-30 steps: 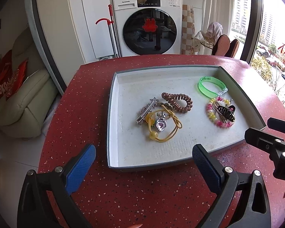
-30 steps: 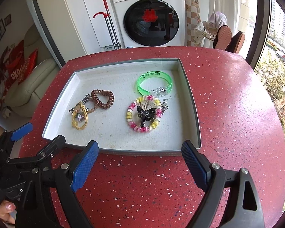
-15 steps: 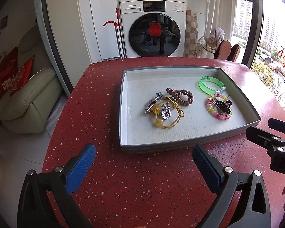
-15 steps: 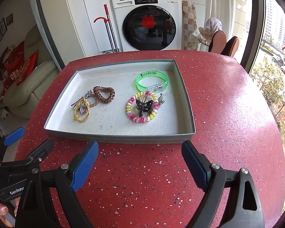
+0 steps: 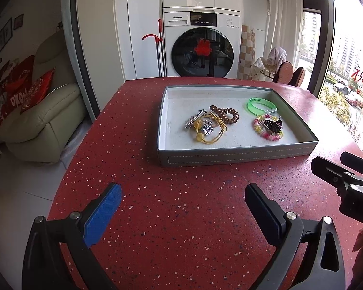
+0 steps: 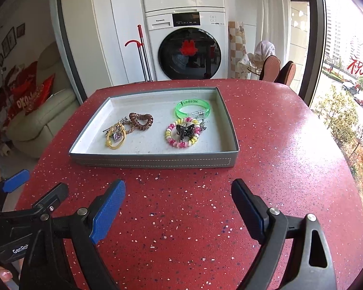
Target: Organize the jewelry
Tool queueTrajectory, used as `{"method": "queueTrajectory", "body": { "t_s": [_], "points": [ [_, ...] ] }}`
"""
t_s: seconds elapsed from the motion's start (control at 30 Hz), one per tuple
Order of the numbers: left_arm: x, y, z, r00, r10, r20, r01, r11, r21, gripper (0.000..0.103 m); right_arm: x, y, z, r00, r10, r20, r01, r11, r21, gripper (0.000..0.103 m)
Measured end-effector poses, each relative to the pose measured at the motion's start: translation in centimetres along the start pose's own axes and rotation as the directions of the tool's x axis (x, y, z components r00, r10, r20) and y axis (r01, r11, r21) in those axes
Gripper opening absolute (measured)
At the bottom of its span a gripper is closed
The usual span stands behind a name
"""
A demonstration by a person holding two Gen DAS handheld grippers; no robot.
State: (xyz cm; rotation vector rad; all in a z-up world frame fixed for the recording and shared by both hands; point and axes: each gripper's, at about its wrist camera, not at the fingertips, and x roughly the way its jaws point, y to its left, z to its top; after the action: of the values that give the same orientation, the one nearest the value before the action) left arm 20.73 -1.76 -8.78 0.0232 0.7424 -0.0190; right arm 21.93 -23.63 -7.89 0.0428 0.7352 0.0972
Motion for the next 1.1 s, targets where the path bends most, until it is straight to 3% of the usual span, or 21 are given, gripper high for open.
{"method": "queueTrajectory", "body": {
  "t_s": [0.43, 1.1],
  "points": [
    [-2.3, -0.3, -1.6, 0.995, 0.035, 0.091, -0.034, 0.999, -0.014, 0.103, -2.2, 0.4, -2.3, 0.991, -0.086, 0.105, 0.088, 0.996, -0.021, 0.091],
    [-3.4, -0.8, -2.2, 0.990, 0.060, 0.129, -0.060, 0.998, -0.006, 0.103, -3.1, 0.3, -2.4, 0.988, -0.078, 0.133, 0.079, 0.997, 0.001, 0.091]
  ]
}}
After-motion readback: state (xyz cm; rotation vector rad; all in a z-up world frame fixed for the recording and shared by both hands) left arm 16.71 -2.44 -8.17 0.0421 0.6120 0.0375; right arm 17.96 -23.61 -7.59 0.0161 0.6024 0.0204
